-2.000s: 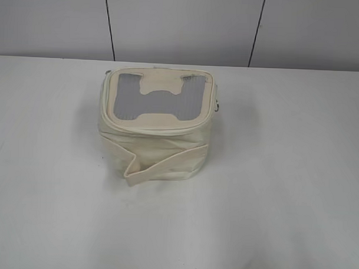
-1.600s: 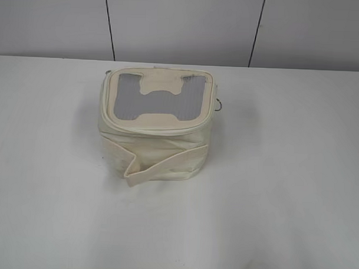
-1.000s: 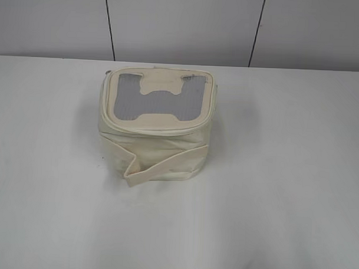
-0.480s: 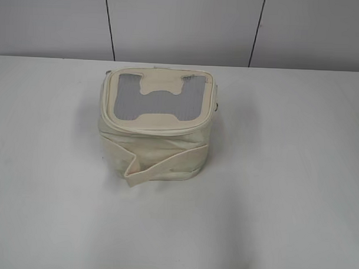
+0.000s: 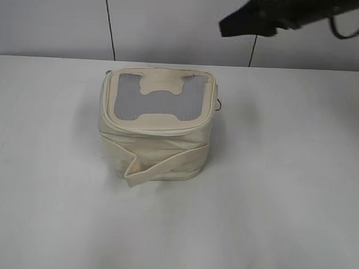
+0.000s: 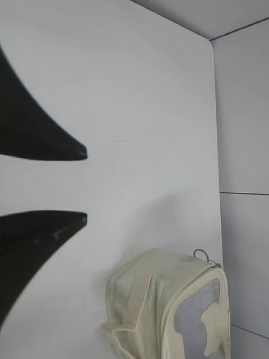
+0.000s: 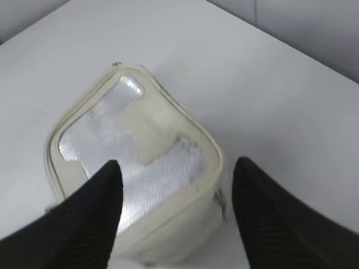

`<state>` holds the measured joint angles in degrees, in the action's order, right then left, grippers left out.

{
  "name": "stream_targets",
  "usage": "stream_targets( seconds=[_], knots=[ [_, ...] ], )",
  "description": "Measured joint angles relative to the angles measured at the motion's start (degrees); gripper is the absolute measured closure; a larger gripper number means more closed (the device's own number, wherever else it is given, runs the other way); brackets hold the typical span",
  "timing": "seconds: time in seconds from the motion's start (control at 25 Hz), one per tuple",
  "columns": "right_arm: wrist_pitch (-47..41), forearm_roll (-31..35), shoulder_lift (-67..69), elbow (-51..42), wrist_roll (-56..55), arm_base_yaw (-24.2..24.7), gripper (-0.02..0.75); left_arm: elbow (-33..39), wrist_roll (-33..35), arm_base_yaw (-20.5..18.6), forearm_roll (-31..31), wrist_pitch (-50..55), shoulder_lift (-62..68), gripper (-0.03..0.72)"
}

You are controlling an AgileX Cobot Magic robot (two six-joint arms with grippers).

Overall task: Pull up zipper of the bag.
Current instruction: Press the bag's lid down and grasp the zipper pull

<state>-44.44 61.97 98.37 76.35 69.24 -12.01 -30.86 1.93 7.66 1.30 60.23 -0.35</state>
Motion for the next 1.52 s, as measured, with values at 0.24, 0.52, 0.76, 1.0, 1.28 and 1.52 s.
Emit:
stream_targets(
  seconds=[0.24,0.52,0.76,1.0,1.28,1.52],
  knots=[
    [-13.66,-0.58,25.31,31.32,-3.75,-4.66,0.253,0.00,0.00,0.00,-0.25,0.00,0.00,0.448],
    [-19.09,-2.09,39.75,49.13,-10.44,-10.37,0.254,0.00,0.00,0.00,-0.48,0.00,0.00,0.448],
    [-19.09,-4.86,43.39,49.91,-11.15,-12.87,0.312,-0.07,0.00,0.00,-0.48,-0.04,0.98,0.448],
    [-18.63,-5.72,44.13,49.96,-11.41,-13.07,0.638,-3.16,1.36,1.45,6.76,-10.15,16.09,0.489],
    [-18.68,-5.92,44.13,49.96,-11.83,-13.07,0.679,-11.50,26.28,7.99,32.19,-29.05,48.35,0.572],
    [-19.24,-5.92,44.17,49.96,-12.14,-13.07,0.685,-23.81,60.27,-5.90,65.98,-13.05,73.01,0.562]
  ],
)
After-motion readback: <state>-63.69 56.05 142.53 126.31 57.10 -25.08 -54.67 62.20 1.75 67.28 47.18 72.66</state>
